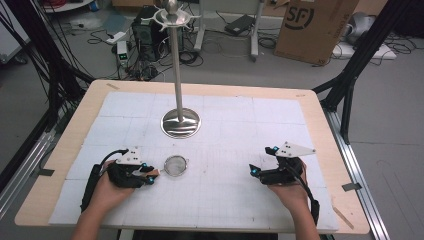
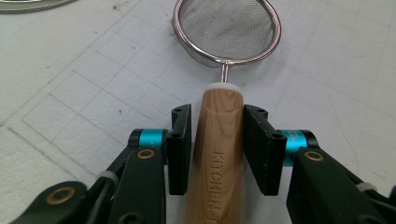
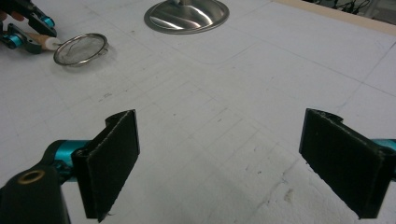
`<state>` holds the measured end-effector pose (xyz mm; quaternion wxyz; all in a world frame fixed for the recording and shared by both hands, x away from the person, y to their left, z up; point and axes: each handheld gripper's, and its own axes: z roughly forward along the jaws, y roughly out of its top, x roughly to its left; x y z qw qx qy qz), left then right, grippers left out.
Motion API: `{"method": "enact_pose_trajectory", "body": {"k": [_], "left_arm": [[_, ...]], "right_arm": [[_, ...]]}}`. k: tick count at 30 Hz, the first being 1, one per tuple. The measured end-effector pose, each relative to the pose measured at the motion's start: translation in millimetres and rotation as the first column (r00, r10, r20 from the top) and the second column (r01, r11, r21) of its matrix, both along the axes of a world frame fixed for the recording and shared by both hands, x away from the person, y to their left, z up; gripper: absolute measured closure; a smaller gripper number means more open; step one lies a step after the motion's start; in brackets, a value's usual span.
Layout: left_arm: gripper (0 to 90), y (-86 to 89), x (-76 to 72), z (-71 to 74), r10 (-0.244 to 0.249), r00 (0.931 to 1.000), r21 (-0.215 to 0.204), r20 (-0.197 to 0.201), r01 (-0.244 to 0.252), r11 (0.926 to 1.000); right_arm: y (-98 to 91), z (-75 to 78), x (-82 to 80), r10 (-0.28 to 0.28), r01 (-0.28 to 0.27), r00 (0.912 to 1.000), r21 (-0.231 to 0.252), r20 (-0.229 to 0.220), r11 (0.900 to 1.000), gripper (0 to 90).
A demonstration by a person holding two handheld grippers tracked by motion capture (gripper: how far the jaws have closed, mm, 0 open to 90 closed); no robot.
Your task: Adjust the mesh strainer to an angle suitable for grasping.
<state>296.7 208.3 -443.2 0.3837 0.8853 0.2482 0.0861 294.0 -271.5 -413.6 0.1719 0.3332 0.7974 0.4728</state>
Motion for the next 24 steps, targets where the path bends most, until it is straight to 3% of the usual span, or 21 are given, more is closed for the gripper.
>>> {"method": "enact_pose_trajectory", "body": {"k": [10, 18, 24], "left_arm": [[68.4, -6.3, -2.0, 1.8, -0.002, 0.9994, 0.03, 0.034, 0.001, 0.9996], [68.6, -25.5, -3.3, 5.1, -0.032, 0.9975, 0.08, 0.062, 0.027, 0.9964], [68.6, -41.4, -0.3, 4.2, -0.061, 0.9972, 0.057, 0.044, 0.059, 0.9967]], "right_arm": [[0.9, -1.8, 0.0, 0.0, 0.0, 1.0, -0.009, 0.0, 1.0, 11.2], [-0.7, -2.4, -2.3, -0.008, 0.008, 1.0, -0.011, -0.005, 0.9999, 11.3], [0.1, -2.8, -3.8, -0.003, 0.003, 1.0, -0.021, -0.009, 0.9998, 11.3]]}}
